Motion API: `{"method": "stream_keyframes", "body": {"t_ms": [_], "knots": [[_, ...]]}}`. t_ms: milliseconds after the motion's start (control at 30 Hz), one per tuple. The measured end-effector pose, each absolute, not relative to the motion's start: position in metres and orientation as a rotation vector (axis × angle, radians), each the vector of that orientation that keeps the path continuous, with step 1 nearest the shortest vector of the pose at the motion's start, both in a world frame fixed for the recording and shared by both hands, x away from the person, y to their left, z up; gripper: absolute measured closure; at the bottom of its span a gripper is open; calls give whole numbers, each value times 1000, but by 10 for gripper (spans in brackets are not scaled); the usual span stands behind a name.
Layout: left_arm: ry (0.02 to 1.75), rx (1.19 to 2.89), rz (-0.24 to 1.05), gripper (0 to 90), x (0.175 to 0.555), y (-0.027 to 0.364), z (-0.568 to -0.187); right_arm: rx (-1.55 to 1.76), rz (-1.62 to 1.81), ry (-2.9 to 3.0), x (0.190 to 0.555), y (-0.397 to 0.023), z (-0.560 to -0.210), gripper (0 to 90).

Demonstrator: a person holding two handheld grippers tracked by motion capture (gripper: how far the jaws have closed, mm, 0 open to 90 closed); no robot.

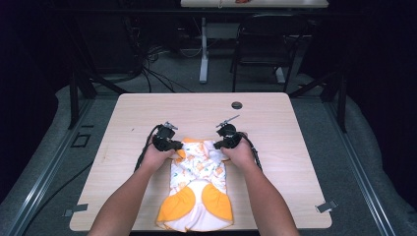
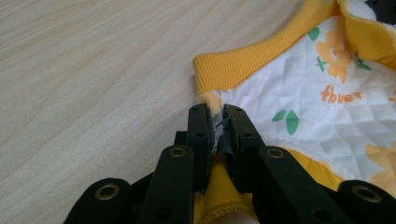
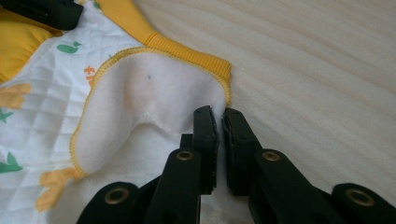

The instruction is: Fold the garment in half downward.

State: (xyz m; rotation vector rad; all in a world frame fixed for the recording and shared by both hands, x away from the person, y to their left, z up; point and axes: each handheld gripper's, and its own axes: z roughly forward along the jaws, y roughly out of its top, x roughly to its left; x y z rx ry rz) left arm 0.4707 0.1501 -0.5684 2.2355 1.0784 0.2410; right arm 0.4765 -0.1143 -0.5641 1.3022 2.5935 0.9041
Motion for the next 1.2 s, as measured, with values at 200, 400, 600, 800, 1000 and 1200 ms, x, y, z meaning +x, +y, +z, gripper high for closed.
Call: {"method": "stream_keyframes", "body": {"t_ms": [200,400,600,800,1000,1200], "knots": [[1100,2234,236,845,470,149,-567,1263,857,2576,473,-108,-562,870],[1076,2243,244,855,468,151,-557,1209,836,2572,470,-108,-551,873],[1038,2223,286,856,464,154,-538,1094,831,2566,463,-106,-528,873],[1004,2192,355,856,461,155,-512,1029,848,2532,460,-108,-508,873],[970,2164,423,856,462,155,-488,978,869,2471,457,-107,-481,873],[950,2135,463,855,461,155,-473,949,891,2426,456,-109,-464,873]]}}
